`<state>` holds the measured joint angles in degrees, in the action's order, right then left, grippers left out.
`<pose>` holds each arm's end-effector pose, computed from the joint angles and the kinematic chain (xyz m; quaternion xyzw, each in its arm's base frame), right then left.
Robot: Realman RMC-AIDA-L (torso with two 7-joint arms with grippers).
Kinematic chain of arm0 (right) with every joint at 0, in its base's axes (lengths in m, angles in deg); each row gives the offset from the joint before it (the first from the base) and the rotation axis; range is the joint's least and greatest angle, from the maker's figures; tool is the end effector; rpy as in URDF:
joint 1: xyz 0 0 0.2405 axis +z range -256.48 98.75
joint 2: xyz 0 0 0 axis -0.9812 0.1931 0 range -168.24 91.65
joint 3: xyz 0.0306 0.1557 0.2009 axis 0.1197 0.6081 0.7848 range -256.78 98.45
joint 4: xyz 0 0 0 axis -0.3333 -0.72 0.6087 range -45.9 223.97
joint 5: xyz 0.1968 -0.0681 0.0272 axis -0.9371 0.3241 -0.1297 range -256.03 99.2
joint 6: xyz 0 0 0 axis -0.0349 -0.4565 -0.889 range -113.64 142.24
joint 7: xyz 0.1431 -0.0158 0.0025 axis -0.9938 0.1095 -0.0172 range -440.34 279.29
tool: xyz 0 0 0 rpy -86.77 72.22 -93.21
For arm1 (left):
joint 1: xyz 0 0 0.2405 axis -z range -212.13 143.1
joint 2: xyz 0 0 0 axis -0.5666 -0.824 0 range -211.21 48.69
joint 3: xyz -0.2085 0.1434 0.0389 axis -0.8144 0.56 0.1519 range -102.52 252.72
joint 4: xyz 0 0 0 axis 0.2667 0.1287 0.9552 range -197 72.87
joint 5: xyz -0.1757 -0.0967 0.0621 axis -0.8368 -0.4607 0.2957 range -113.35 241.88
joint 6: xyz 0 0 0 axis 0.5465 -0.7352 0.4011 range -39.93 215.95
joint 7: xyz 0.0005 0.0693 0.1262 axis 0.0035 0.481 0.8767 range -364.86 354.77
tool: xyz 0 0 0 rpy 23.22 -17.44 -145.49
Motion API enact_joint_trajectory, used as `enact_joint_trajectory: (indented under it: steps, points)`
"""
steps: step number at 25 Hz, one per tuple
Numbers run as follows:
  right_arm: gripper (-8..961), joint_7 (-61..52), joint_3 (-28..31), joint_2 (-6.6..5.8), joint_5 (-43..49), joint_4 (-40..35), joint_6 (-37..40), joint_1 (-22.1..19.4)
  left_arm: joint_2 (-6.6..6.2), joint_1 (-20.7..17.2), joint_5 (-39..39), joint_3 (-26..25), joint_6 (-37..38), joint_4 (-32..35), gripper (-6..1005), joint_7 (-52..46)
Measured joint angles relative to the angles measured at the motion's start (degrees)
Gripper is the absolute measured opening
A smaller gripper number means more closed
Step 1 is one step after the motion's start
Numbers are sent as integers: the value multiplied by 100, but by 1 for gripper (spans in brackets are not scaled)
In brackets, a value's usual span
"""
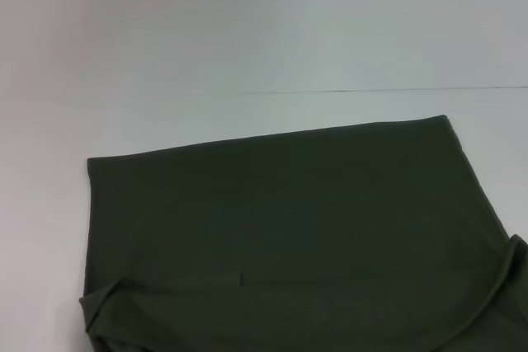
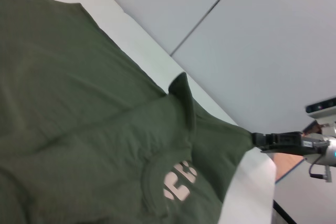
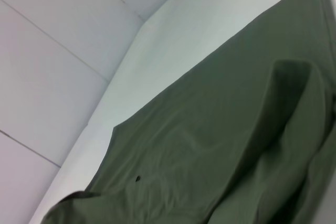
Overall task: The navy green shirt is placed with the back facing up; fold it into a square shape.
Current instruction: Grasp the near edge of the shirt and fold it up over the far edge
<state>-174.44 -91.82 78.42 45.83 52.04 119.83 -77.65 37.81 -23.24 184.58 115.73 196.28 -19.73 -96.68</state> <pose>0.3969 0.1293 0.0559 -0.7371 0.5647 0.3181 0.1916 -0.3236 0.1958 0.0069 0.8832 0.4036 0.2387 0.0111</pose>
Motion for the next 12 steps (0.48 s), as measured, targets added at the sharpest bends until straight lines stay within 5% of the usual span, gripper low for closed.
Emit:
enact_joint_trajectory:
  steps: [12]
  points:
    - [22, 88, 785, -32, -56, 65, -66, 875, -154, 785, 2, -645, -560, -24, 22, -194]
